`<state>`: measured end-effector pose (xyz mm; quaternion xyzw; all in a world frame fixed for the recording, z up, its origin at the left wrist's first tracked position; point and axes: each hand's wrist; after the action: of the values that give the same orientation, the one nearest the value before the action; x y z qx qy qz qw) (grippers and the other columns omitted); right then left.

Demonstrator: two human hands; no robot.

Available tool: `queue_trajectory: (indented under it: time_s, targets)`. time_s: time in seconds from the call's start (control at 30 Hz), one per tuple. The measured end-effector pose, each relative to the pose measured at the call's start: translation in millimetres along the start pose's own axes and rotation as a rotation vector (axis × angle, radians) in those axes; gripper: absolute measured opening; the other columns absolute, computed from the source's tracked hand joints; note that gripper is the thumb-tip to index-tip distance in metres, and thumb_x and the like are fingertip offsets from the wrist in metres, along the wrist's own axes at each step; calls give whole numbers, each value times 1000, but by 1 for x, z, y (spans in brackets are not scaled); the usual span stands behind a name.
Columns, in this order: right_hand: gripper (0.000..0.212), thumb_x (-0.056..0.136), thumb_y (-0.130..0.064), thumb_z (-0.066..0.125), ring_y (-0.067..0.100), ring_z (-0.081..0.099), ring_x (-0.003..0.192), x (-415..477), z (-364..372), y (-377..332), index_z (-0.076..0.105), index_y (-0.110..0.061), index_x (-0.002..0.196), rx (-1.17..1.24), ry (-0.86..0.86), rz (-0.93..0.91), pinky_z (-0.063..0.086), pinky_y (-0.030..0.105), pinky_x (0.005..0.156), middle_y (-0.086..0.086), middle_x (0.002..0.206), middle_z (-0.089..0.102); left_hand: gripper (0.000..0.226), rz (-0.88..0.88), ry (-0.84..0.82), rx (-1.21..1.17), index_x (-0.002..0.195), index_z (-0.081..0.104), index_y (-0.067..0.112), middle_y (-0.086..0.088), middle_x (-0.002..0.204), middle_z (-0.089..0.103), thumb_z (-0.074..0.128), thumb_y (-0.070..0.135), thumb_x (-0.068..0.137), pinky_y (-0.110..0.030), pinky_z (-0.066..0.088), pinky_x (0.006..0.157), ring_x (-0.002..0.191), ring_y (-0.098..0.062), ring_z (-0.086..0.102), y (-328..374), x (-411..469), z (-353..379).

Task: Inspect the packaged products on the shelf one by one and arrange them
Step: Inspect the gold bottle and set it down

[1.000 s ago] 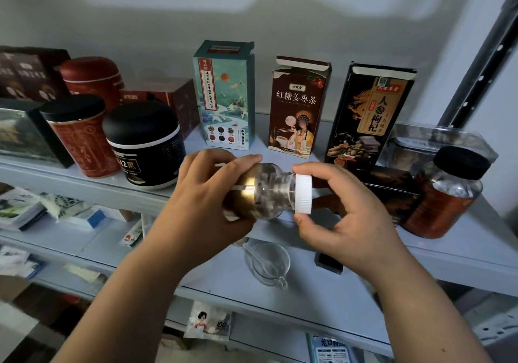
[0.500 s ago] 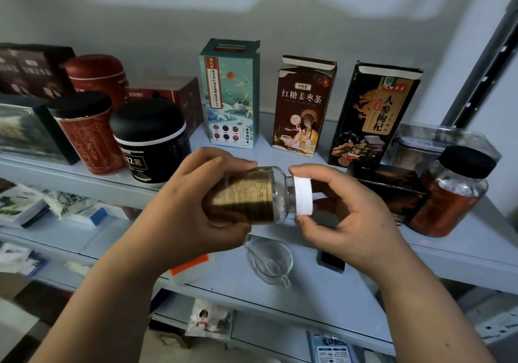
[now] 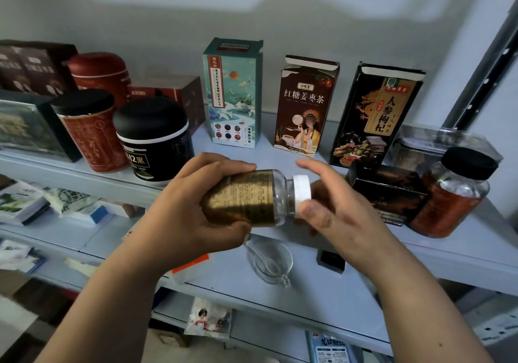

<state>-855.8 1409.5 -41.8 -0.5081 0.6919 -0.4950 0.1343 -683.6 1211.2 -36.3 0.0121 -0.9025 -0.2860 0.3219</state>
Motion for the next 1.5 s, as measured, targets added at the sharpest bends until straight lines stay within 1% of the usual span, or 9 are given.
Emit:
queue_trajectory:
  time_s: [0.13,0.23,0.3,0.43,0.63,0.8,1.03,1.3,1.5]
  targets:
    - [59,77,-32,72,10,66,94,-1,-2,0,50,-54,128,-102,-26,-91,50,15,75,-18,107,63,67,-20,0,-20,132,58,38,10,127,51,77,41,68,-16,51,84,117,-16,57,0,-1,-2]
    - [35,85,-63,62,14,67,74,3,2,0,65,-34,106,-63,47,-65,54,31,64,-4,85,68,67,1,1,-17,132,58,38,12,126,50,77,40,68,-16,51,85,117,-14,57,4,-1,0]
    - [61,86,-85,43,11,66,70,2,1,3,68,-30,96,-11,83,-24,51,25,63,-4,79,68,67,3,1,-25,133,57,38,12,126,50,77,40,68,-17,52,85,118,-14,57,5,-1,0]
    - [56,83,-57,58,11,65,99,-2,0,0,50,-48,137,43,-29,-38,52,21,83,-14,108,64,68,-1,6,-5,132,55,42,12,127,50,77,42,68,-17,52,86,118,-15,56,3,-1,-2]
    - [71,86,-85,42,17,67,70,3,4,0,70,-20,93,-56,127,-41,52,46,65,1,78,71,69,26,17,20,132,55,41,10,125,51,77,41,68,-16,49,89,119,-13,56,7,0,-1]
    - [54,86,-59,57,4,63,95,-2,0,2,48,-47,138,-1,-22,-35,47,12,76,-20,107,62,68,-2,1,22,132,55,41,11,125,50,76,43,68,-14,49,88,118,-10,55,6,-1,2]
    - [55,94,-74,38,13,66,70,4,14,8,55,-23,102,-132,162,-92,49,37,57,-7,79,66,69,-14,-16,48,134,51,43,14,126,48,75,46,69,-13,49,91,120,-7,53,4,-2,5]
    - [25,98,-49,33,-3,53,64,8,40,3,44,-28,90,-137,326,-191,31,8,54,-25,77,55,64,-94,7,-170,129,57,34,9,122,54,77,39,70,-15,49,86,114,-15,59,7,-11,14]
    - [54,90,-67,34,2,55,64,12,51,-2,53,-17,77,-3,301,57,38,13,56,-13,70,57,64,-216,-13,-266,128,57,32,7,121,56,80,42,69,-27,56,84,110,-18,63,-8,-25,24]
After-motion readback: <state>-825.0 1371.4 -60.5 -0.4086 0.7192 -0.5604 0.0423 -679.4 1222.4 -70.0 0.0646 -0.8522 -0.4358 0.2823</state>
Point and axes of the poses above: each hand's wrist, its own x-axis towards the middle knuckle, its own z-axis out of the palm, y = z × x
